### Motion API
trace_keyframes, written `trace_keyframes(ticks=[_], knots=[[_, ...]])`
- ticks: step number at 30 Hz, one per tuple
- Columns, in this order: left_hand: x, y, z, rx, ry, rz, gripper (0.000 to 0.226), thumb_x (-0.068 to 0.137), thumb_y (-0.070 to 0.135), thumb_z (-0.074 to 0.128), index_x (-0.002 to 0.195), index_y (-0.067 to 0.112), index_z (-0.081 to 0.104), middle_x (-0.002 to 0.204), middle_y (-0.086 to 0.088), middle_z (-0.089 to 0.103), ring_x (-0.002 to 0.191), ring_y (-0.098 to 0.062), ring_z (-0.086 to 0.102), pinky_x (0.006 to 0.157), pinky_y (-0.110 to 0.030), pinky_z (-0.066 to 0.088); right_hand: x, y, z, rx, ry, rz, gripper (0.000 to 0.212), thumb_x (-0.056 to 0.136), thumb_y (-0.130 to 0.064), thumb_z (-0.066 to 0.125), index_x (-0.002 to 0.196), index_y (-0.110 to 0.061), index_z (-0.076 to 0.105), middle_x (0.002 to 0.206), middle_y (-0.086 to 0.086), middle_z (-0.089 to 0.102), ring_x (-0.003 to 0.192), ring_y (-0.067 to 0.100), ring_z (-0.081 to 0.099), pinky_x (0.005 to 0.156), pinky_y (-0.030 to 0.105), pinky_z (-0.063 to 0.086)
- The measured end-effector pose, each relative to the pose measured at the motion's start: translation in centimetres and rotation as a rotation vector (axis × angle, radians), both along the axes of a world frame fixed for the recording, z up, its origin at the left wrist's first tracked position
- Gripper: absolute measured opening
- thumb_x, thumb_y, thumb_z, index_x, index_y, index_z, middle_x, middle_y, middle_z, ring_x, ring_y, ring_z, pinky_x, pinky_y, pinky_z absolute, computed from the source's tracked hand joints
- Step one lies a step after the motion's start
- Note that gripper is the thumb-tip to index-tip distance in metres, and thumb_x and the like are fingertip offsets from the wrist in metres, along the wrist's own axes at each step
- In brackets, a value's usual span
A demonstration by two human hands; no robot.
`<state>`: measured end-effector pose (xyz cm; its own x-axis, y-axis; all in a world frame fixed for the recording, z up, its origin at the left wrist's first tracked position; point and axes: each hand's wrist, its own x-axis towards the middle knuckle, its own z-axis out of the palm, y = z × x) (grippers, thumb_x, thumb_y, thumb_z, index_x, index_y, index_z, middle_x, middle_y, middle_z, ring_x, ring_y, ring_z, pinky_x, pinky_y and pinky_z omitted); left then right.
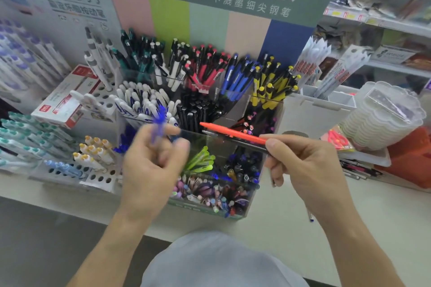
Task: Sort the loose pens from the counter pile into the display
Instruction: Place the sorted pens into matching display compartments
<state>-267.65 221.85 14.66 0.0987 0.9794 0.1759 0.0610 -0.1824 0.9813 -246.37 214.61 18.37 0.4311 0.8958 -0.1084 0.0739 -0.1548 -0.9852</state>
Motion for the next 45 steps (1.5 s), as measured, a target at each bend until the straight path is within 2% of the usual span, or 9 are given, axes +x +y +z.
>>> trace_keyframes(ticks=[5,11,19,24,29,32,36,41,45], knots=[[2.0,-0.4,-0.1,0.462,0.394,-0.230,0.027,0.075,0.026,0.085,0.098,0.016,0.076,0.073,0.028,0.047,0.060,0.008,0.043,0.065,-0.003,0.033,-1.4,0.8,1.2,-0.101,0.047,0.089,0.021,0.093,-0.001,0.062,0.085,-0.009,0.079,0.056,0.014,0.066,0.040,0.017,0.053,0.038,0.023,0.043],[1.9,1.2,-0.6,0.576,0.392,-0.195,0.015,0.086,0.026,0.076,0.096,0.014,0.073,0.087,0.005,0.054,0.065,-0.009,0.052,0.059,-0.023,0.046,-1.7,1.7,2.2,-0.142,0.103,0.158,0.019,0.096,-0.006,0.061,0.086,-0.004,0.077,0.061,0.017,0.069,0.044,0.020,0.058,0.040,0.028,0.051],[0.6,3.5,1.2,0.125,0.048,0.140,0.019,0.089,0.028,0.069,0.100,0.040,0.060,0.080,0.024,0.066,0.059,0.000,0.057,0.060,-0.015,0.051,2.2,2.8,3.7,0.131,-0.330,-0.017,0.015,0.090,-0.013,0.072,0.083,-0.026,0.078,0.070,-0.001,0.073,0.058,0.014,0.065,0.059,0.026,0.057],[1.8,5.3,1.2,0.125,0.054,0.198,0.014,0.090,0.025,0.070,0.091,0.036,0.061,0.075,0.008,0.063,0.056,-0.003,0.056,0.057,-0.018,0.048,0.7,4.8,2.2,0.149,-0.520,0.057,0.007,0.089,-0.016,0.075,0.092,-0.018,0.080,0.073,-0.008,0.072,0.067,0.006,0.065,0.063,0.014,0.050],[2.3,5.9,-0.2,0.138,0.190,0.181,0.011,0.089,0.029,0.074,0.094,0.034,0.066,0.057,-0.010,0.050,0.049,-0.022,0.040,0.048,-0.029,0.040,-0.3,6.9,-1.5,0.056,-0.856,0.120,0.023,0.094,-0.030,0.069,0.112,-0.020,0.076,0.094,-0.005,0.062,0.081,0.009,0.056,0.078,0.022,0.050],[2.0,6.1,-0.4,0.196,0.328,0.153,0.014,0.087,0.027,0.076,0.099,0.023,0.070,0.054,0.002,0.041,0.048,-0.013,0.035,0.049,-0.017,0.032,-0.6,7.0,-2.2,0.058,-0.872,0.130,0.033,0.095,-0.032,0.068,0.125,-0.020,0.067,0.100,-0.006,0.058,0.084,0.009,0.053,0.080,0.025,0.048],[1.9,6.3,-0.2,0.191,0.375,0.121,0.027,0.082,0.020,0.081,0.101,0.028,0.064,0.067,0.012,0.042,0.048,-0.009,0.040,0.053,-0.010,0.035,-0.6,7.4,-3.2,0.176,-0.897,0.118,0.015,0.095,-0.022,0.070,0.108,-0.016,0.073,0.096,-0.002,0.068,0.084,0.012,0.061,0.080,0.035,0.055],[1.8,5.9,0.8,0.112,0.128,0.059,0.032,0.087,0.027,0.074,0.117,0.033,0.063,0.082,0.010,0.060,0.047,-0.013,0.033,0.046,-0.020,0.038,-0.5,6.2,-3.9,0.237,-0.838,0.156,0.051,0.080,-0.040,0.083,0.122,-0.015,0.067,0.112,-0.002,0.061,0.100,0.007,0.054,0.091,0.016,0.045],[2.0,6.2,1.2,0.044,0.129,0.094,0.012,0.094,0.028,0.066,0.106,0.027,0.068,0.062,0.016,0.053,0.044,-0.001,0.041,0.049,-0.008,0.037,0.3,6.3,-5.2,0.331,-1.031,0.186,0.027,0.084,-0.019,0.082,0.108,-0.010,0.074,0.102,0.001,0.069,0.099,0.017,0.055,0.088,0.025,0.046]])
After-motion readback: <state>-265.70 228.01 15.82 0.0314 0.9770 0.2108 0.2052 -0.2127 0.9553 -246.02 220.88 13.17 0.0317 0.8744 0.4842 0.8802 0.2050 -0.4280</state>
